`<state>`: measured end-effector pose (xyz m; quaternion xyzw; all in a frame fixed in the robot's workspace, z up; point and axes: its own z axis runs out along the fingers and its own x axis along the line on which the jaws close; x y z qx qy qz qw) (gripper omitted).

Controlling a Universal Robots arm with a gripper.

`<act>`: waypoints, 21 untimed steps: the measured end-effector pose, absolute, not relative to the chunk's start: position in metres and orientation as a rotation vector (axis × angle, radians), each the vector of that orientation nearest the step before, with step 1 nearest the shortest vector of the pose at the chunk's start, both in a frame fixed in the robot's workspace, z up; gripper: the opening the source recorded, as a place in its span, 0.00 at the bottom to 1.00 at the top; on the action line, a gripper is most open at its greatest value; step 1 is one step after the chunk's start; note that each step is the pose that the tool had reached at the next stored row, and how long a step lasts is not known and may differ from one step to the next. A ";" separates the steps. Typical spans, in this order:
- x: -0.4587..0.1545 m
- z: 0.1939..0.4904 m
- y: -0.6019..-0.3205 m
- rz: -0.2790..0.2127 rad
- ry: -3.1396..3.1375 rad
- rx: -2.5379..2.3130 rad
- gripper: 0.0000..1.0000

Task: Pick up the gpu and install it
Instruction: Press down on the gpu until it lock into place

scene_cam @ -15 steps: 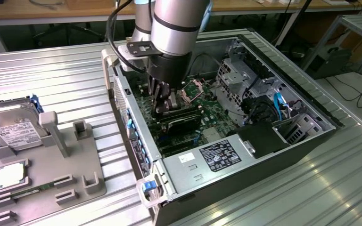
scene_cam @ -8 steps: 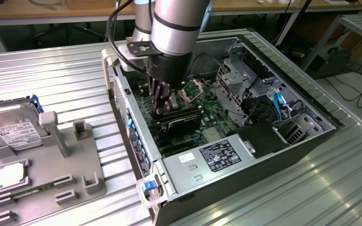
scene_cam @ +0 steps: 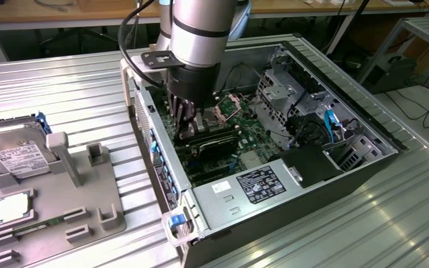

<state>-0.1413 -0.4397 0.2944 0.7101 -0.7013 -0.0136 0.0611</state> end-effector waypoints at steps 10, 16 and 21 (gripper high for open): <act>-0.155 0.294 -0.439 -0.027 -2.091 2.153 0.11; -0.157 0.292 -0.434 -0.019 -2.076 2.155 0.11; -0.155 0.289 -0.429 -0.017 -2.067 2.164 0.11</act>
